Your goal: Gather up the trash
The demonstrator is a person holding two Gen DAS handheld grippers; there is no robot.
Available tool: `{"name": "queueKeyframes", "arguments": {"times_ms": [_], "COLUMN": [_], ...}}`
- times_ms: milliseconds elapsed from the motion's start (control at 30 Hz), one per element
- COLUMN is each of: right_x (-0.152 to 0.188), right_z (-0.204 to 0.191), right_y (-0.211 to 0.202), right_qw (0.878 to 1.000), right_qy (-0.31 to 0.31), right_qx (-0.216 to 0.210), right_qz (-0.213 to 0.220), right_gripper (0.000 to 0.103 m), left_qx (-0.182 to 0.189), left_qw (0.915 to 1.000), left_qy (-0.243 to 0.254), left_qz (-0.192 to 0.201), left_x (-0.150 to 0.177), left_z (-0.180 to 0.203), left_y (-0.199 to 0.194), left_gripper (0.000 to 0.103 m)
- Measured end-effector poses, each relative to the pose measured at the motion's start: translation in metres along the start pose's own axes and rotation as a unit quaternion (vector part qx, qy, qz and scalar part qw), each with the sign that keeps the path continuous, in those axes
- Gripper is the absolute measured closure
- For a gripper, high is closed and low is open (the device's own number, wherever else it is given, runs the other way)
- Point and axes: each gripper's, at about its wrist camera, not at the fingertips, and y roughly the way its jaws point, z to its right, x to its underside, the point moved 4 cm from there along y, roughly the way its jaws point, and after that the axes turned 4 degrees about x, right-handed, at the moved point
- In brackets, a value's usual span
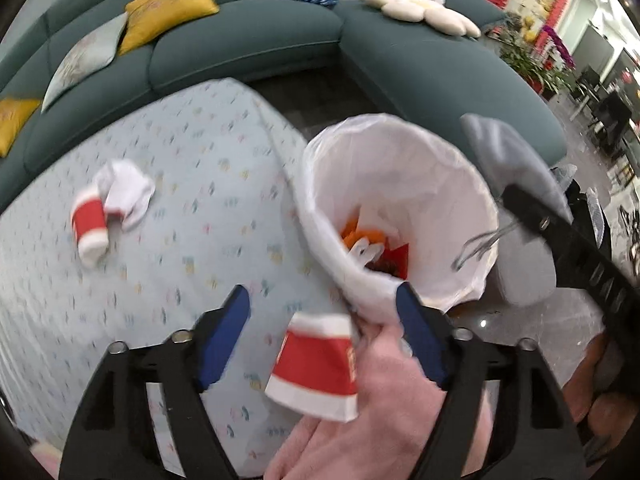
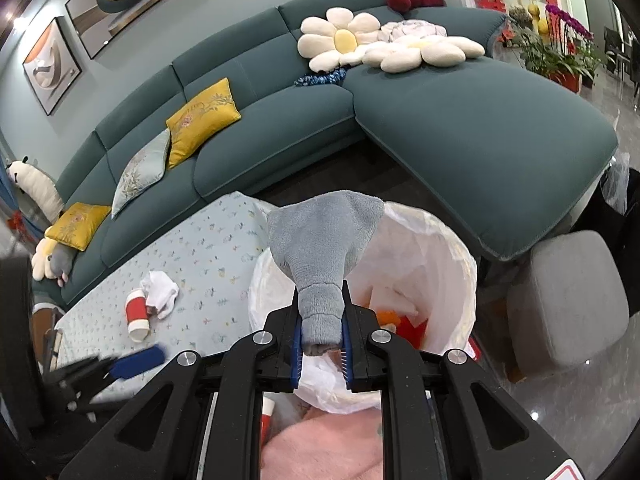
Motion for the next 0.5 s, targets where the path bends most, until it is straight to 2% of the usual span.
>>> {"name": "queueKeyframes", "arguments": {"times_ms": [133, 233, 333, 500], "right_x": [0.005, 0.008, 0.011, 0.014], "right_z": [0.002, 0.001, 0.001, 0.001], "right_y": [0.004, 0.005, 0.008, 0.011], "right_qw": [1.000, 1.000, 1.000, 1.000], "right_qy": [0.002, -0.001, -0.001, -0.004], "right_qx": [-0.001, -0.001, -0.002, -0.002], "right_qz": [-0.007, -0.009, -0.013, -0.018], "right_gripper": [0.089, 0.089, 0.089, 0.089], "left_qx": [0.002, 0.017, 0.024, 0.034], "left_qw": [0.9986, 0.9955, 0.9930, 0.9896], "left_qy": [-0.012, -0.035, -0.053, -0.068], "left_qz": [-0.051, -0.086, -0.103, -0.122], "left_x": [0.033, 0.052, 0.058, 0.063], "left_z": [-0.011, -0.019, -0.022, -0.021], "left_y": [0.023, 0.039, 0.048, 0.062], "left_gripper": [0.026, 0.023, 0.018, 0.018]}}
